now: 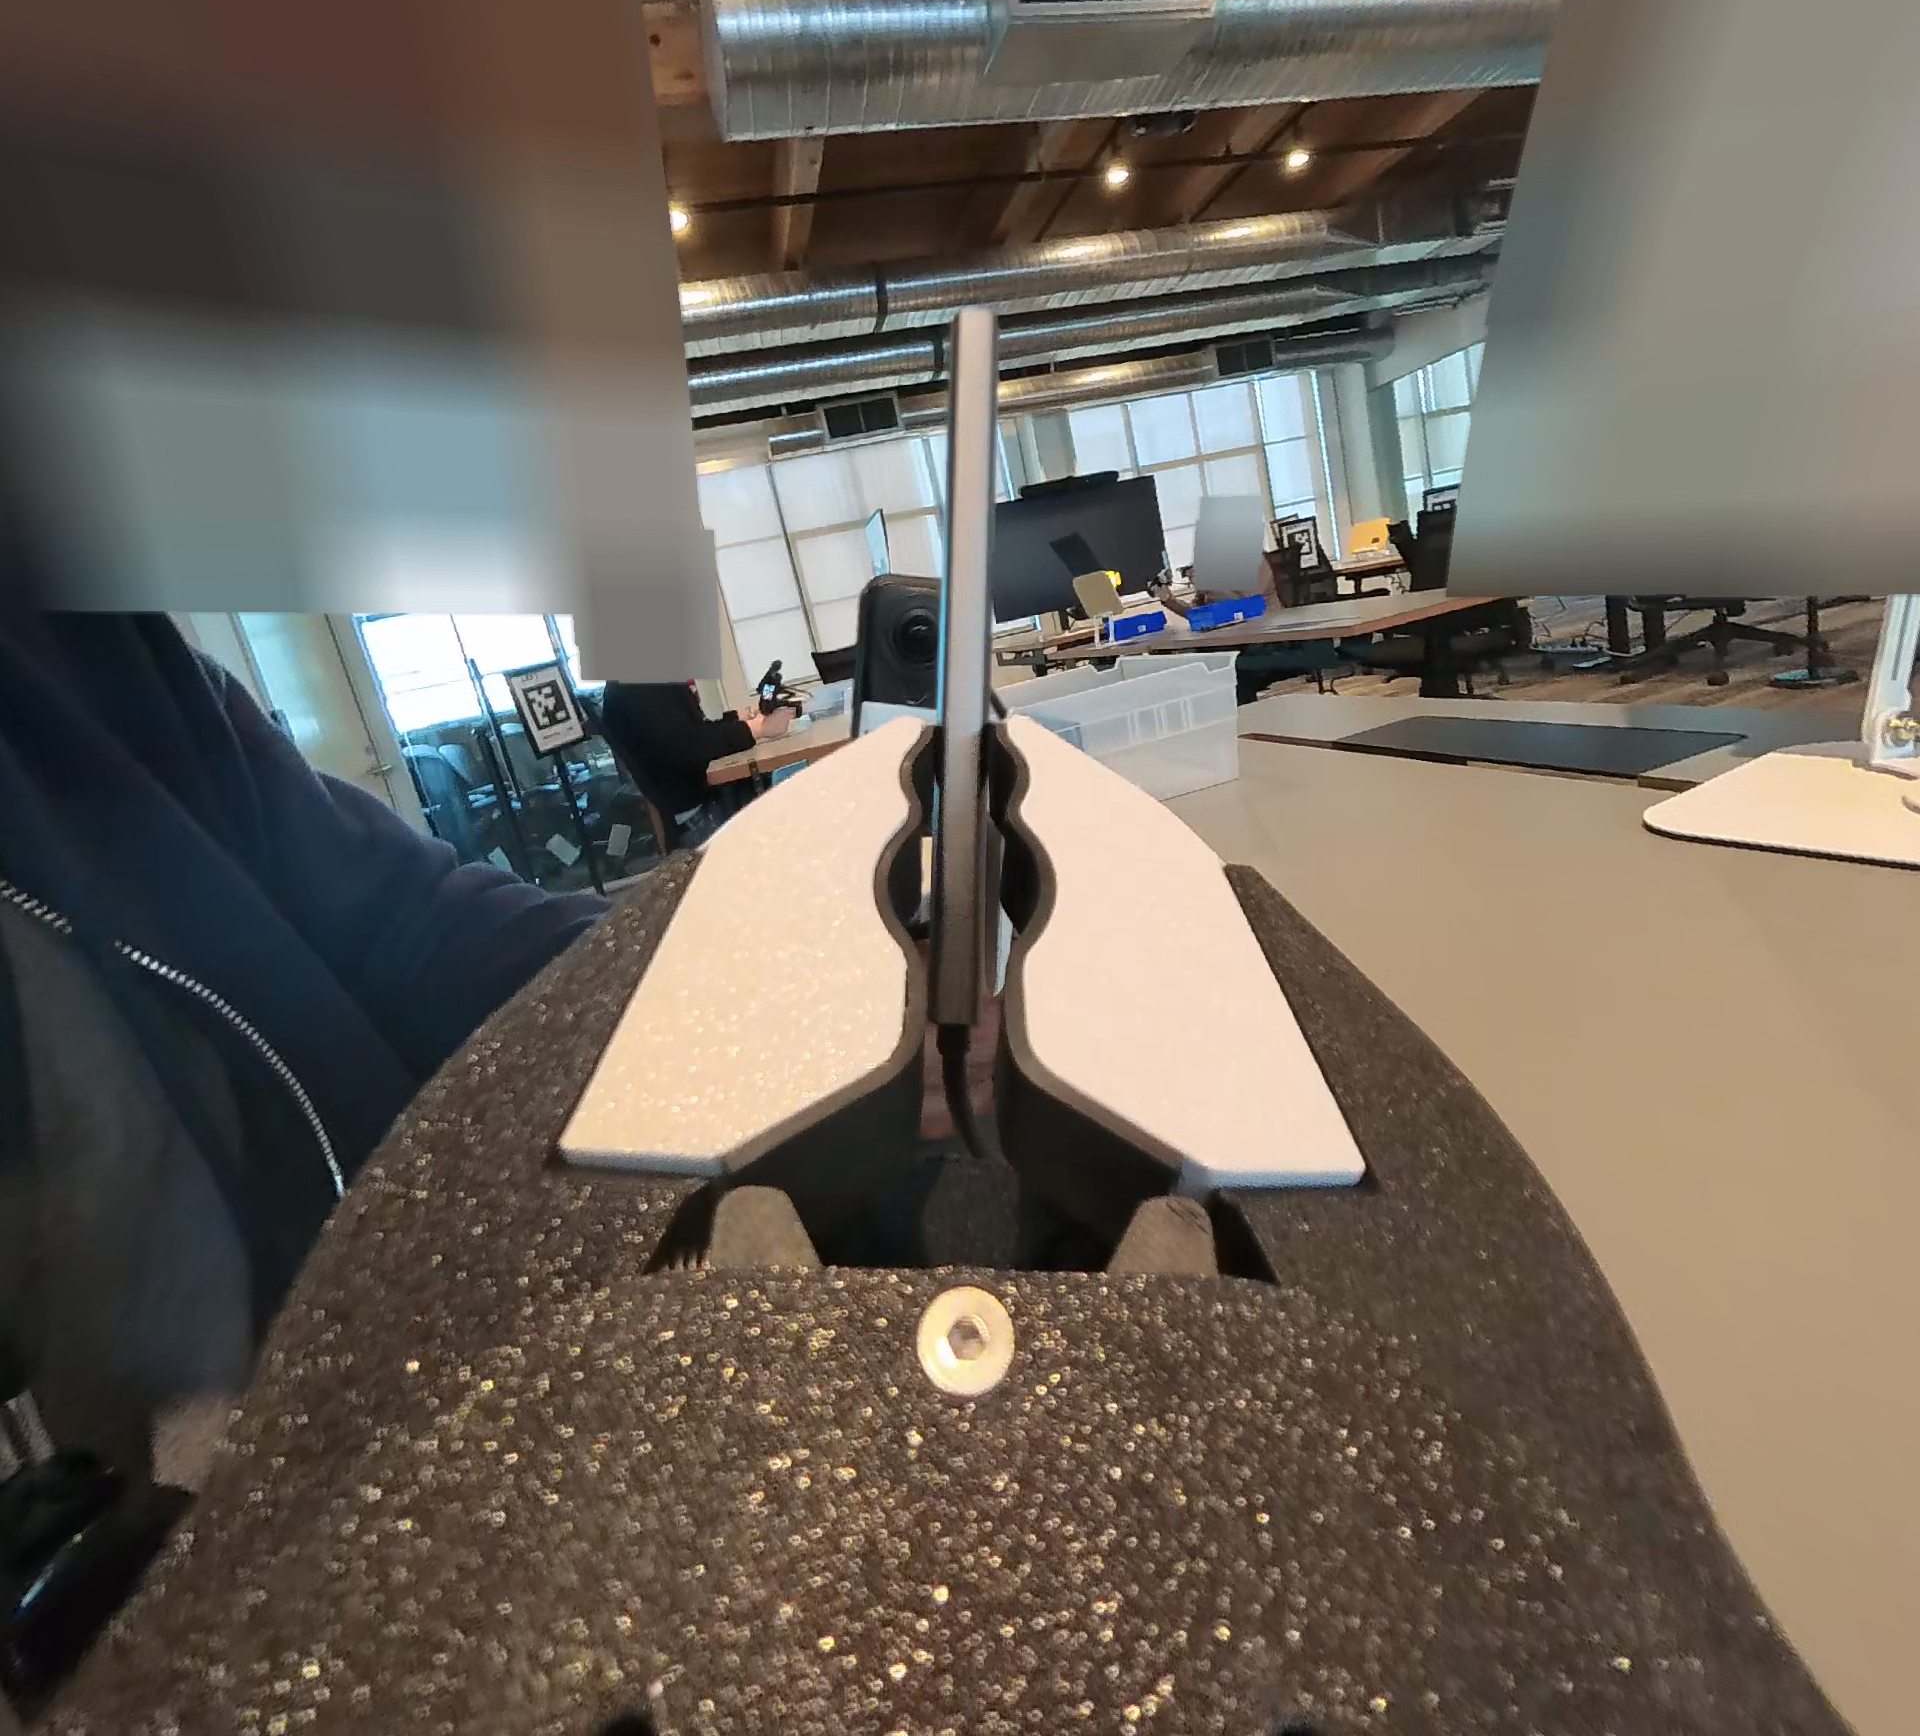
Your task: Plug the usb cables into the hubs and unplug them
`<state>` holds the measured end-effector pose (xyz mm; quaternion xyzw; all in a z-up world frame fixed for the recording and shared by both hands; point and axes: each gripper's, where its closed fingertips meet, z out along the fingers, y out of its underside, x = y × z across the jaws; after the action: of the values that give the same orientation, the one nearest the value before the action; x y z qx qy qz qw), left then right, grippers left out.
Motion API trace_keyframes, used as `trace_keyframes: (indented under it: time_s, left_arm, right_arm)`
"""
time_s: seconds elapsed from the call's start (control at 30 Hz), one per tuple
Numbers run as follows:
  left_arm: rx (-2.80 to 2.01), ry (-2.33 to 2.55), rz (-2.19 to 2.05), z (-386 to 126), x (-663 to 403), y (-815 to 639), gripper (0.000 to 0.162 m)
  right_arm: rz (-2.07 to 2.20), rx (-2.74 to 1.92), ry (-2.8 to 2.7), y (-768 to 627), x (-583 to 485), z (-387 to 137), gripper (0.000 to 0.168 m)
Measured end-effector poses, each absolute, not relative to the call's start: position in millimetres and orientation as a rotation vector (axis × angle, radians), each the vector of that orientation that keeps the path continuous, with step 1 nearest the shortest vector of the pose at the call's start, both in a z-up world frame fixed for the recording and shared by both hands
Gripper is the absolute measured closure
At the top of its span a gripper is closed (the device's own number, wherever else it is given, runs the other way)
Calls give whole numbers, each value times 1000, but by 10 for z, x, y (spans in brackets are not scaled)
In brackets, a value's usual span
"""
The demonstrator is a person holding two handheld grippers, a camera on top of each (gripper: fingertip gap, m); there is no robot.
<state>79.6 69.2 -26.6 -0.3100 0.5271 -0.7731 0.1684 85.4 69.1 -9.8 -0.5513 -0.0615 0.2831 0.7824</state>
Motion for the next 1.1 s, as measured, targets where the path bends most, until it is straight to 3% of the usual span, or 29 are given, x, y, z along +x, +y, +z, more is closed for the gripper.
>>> trace_keyframes:
  time_s: [1.1]
  left_arm:
    - [-1030, 1131, -2282, 50, 788, 637, 156]
  right_arm:
    - [916, -799, 139, 550, 1009, 233, 159]
